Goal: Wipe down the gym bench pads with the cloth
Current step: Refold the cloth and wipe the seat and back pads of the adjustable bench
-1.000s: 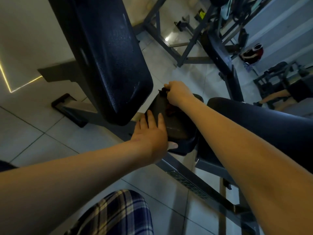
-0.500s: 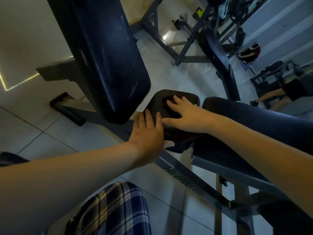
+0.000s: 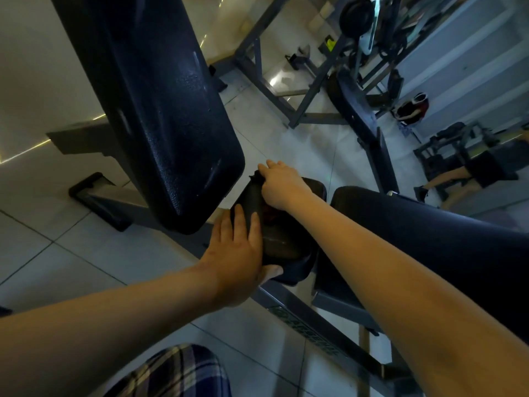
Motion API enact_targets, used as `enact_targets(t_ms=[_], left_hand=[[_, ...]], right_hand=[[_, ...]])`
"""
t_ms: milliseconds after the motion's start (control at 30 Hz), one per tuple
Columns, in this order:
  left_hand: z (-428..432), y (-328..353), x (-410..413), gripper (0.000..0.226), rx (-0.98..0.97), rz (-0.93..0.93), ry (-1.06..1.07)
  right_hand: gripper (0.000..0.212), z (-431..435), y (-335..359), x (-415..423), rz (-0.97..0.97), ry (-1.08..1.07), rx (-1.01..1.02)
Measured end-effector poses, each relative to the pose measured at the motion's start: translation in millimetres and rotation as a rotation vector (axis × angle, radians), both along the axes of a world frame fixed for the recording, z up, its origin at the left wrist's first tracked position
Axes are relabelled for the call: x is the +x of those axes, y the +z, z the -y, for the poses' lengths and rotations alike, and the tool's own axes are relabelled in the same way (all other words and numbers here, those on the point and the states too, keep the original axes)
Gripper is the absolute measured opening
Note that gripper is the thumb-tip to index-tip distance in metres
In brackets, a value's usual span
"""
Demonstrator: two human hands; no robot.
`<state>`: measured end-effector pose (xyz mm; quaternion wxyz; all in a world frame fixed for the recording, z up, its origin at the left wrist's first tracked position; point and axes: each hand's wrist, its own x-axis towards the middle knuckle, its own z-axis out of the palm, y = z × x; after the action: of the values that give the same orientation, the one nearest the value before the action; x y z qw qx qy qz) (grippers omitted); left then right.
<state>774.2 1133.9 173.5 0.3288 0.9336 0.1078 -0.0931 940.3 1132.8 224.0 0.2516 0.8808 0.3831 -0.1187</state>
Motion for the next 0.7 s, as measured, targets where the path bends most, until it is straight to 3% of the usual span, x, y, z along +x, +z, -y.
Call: enact_targets(t_ms=[367, 533, 700], left_hand=[[-9, -1, 8, 0.126, -0.285, -0.036, 0.051], [-14, -3, 16, 0.143, -0.37, -0.052, 0.086], [-19, -9, 20, 0.136, -0.461, -0.004, 0.154]], right_hand=[[0.058, 79, 61, -52, -0.19, 0.01, -0.059], [0.054, 47, 37, -25, -0.16, 0.026, -0.046], [0.04, 0, 1, 10, -0.051, 0.06, -0.001]])
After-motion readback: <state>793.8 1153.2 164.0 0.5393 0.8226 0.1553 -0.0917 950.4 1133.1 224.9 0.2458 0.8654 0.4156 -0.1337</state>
